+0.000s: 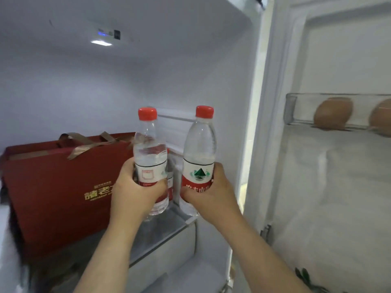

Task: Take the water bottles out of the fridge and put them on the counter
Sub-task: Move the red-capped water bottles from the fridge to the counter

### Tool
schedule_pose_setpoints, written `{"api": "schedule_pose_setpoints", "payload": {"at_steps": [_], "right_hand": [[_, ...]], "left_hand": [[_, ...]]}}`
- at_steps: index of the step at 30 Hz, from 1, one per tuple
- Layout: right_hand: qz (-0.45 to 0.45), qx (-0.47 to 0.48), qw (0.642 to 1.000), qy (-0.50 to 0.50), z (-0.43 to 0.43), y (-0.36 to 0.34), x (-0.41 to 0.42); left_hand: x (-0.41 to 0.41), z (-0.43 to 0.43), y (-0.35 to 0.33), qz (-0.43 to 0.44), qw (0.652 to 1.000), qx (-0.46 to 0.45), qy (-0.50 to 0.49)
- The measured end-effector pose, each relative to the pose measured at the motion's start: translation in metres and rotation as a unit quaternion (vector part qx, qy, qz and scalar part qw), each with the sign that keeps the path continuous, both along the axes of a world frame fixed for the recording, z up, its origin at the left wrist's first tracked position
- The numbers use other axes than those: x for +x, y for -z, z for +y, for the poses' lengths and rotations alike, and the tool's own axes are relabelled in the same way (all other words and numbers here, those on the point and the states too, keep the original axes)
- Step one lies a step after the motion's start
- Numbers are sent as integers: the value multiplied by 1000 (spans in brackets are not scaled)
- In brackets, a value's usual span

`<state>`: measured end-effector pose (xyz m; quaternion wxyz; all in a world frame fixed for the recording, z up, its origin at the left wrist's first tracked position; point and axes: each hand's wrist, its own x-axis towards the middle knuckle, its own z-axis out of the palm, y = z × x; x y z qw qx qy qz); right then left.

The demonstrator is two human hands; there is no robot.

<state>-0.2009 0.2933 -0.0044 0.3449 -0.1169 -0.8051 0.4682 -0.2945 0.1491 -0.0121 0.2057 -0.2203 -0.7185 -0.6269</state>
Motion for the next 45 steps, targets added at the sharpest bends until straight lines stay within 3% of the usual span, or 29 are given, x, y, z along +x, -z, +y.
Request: {"api": "schedule_pose_setpoints", "payload": {"at_steps": [8, 16, 26, 33, 36, 45], "right_hand": [[62, 32, 997, 28, 15, -45, 156], [78, 132, 980, 126, 56, -85, 365], [75, 135, 917, 368, 117, -92, 578], [36, 126, 854, 504, 144, -80, 702], [14, 119, 823, 555, 161, -71, 744], [16, 95, 765, 637, 280, -37, 831]], "left_hand": [[119, 25, -64, 44, 987, 29, 151], [267, 97, -94, 61, 929, 47, 361], [445, 216, -103, 73, 836, 60, 541], [571, 301, -93, 50, 732, 62, 677], [615, 343, -84, 40, 703, 69, 707], [718, 495, -51, 27, 668, 54, 742]]}}
